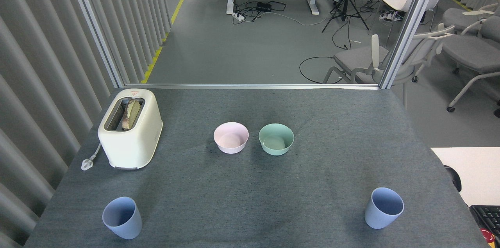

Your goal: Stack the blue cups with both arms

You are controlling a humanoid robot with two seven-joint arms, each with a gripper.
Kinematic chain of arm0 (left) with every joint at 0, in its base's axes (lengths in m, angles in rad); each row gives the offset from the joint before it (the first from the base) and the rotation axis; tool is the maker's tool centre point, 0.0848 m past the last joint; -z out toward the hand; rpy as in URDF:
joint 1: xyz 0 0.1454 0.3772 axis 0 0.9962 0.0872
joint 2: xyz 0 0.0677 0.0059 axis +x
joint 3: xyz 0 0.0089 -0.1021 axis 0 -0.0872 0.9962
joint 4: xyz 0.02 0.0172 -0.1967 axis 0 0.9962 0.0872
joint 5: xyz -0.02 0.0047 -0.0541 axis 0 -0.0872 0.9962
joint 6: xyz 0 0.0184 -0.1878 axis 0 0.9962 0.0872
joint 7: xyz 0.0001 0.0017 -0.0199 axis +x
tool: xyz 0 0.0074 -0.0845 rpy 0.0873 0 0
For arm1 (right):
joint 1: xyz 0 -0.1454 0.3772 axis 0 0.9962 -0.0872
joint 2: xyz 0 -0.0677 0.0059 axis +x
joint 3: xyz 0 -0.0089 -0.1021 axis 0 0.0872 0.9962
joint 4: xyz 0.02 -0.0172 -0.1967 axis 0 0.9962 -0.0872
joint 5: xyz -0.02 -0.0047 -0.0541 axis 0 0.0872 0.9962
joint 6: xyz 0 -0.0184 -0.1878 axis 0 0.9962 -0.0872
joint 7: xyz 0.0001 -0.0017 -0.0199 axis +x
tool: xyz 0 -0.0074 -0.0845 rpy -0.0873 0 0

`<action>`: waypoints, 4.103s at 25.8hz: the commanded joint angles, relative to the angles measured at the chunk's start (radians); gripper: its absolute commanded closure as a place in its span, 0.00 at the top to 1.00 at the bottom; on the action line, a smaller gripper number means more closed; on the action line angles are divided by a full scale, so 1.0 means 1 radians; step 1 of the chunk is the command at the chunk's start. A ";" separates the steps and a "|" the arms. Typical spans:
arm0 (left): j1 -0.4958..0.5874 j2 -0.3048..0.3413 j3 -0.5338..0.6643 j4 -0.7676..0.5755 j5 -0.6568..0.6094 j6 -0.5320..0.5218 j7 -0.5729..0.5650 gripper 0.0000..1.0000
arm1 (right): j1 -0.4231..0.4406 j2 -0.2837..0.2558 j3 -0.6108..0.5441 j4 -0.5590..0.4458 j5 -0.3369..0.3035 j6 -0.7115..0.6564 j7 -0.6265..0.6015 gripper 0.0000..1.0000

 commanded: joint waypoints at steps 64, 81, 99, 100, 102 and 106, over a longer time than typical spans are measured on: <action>-0.395 -0.091 -0.079 0.351 0.145 0.385 -0.010 1.00 | 0.034 0.002 0.069 0.028 0.003 0.050 -0.013 1.00; -0.444 -0.079 -0.080 0.403 0.146 0.373 -0.013 0.66 | 0.034 0.002 0.077 0.037 0.003 0.058 -0.023 1.00; -0.471 -0.206 -0.511 0.351 -0.193 0.264 -0.013 0.56 | 0.032 0.000 0.124 0.043 0.005 0.096 -0.025 1.00; -0.470 -0.206 -0.521 0.361 -0.197 0.264 -0.013 0.56 | 0.032 0.000 0.123 0.043 0.003 0.096 -0.025 1.00; -0.462 -0.203 -0.536 0.383 -0.199 0.264 -0.013 0.56 | 0.032 0.000 0.123 0.045 0.003 0.096 -0.025 1.00; -0.454 -0.195 -0.533 0.404 -0.199 0.264 -0.013 0.56 | 0.034 0.000 0.124 0.051 0.003 0.096 -0.026 1.00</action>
